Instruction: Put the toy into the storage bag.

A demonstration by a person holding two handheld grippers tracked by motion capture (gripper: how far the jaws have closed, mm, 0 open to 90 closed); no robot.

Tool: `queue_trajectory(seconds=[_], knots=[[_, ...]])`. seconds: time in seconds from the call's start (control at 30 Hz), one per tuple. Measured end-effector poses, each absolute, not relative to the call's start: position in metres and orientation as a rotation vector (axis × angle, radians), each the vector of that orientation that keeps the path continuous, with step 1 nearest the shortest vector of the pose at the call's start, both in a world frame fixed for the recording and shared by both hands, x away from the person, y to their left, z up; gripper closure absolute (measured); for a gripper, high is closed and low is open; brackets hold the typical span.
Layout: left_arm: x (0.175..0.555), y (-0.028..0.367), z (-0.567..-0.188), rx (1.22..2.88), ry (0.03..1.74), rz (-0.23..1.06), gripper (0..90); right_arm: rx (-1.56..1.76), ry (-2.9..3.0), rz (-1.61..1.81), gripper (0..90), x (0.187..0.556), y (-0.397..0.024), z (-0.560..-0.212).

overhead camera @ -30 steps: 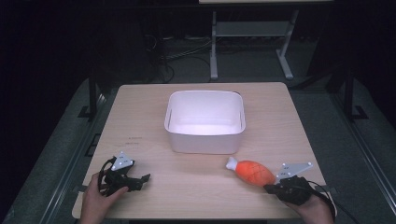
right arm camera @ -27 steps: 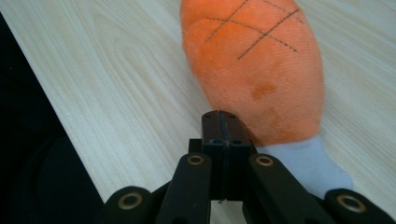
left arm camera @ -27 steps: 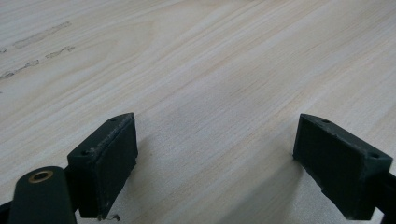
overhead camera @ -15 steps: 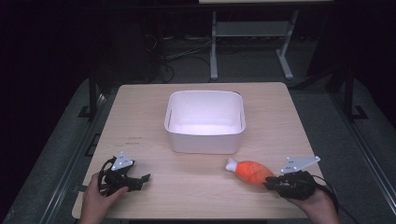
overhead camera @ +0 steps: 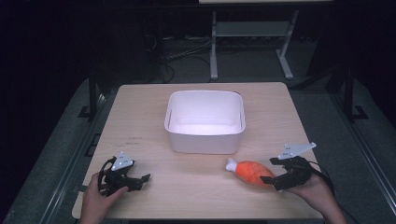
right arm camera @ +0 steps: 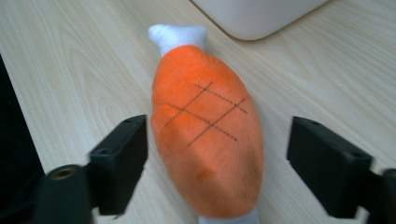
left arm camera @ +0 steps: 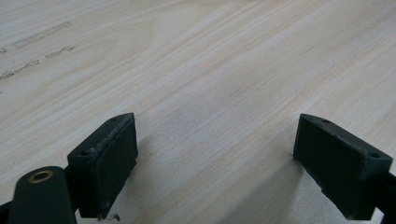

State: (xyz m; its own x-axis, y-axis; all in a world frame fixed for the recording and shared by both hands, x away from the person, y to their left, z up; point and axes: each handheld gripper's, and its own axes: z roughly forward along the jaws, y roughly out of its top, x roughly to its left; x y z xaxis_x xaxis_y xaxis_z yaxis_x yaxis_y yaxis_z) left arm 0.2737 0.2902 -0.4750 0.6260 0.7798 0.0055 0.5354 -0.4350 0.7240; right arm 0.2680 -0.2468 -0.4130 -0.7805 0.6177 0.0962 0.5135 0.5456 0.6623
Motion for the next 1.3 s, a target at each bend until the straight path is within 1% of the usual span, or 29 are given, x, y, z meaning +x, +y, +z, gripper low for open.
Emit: queue_trajectory(seconds=[0.03,0.1,0.13,0.17,0.2,0.6,0.97,1.13,1.17,1.3], knots=[[0.274,0.290,-0.475,2.144,1.025,0.446,12.9,0.969,2.629,1.052,16.2,0.268,-0.247,-0.413],[0.274,0.290,-0.475,2.144,1.025,0.446,12.9,0.951,2.656,1.042,10.8,0.273,-0.243,-0.415],[0.274,0.290,-0.475,2.144,1.025,0.446,12.9,0.934,2.671,1.005,5.1,0.278,-0.237,-0.418],[0.274,0.290,-0.475,2.144,1.025,0.446,12.9,0.934,2.671,1.005,5.1,0.278,-0.237,-0.418],[0.274,0.290,-0.475,2.144,1.025,0.446,12.9,0.919,2.698,0.985,2.1,0.283,-0.232,-0.421],[0.274,0.290,-0.475,2.143,1.025,0.446,12.9,0.818,2.815,0.968,2.1,0.302,-0.205,-0.433],[0.274,0.290,-0.475,2.145,1.025,0.446,12.9,0.760,2.868,0.864,2.1,0.303,-0.202,-0.452],[0.274,0.290,-0.475,2.145,1.025,0.446,12.9,0.737,2.887,0.843,2.4,0.303,-0.200,-0.455],[0.274,0.290,-0.475,2.144,1.025,0.446,12.9,0.738,2.890,0.836,4.8,0.303,-0.200,-0.455],[0.274,0.290,-0.475,2.144,1.025,0.446,12.9,0.742,2.885,0.828,7.1,0.303,-0.200,-0.456]])
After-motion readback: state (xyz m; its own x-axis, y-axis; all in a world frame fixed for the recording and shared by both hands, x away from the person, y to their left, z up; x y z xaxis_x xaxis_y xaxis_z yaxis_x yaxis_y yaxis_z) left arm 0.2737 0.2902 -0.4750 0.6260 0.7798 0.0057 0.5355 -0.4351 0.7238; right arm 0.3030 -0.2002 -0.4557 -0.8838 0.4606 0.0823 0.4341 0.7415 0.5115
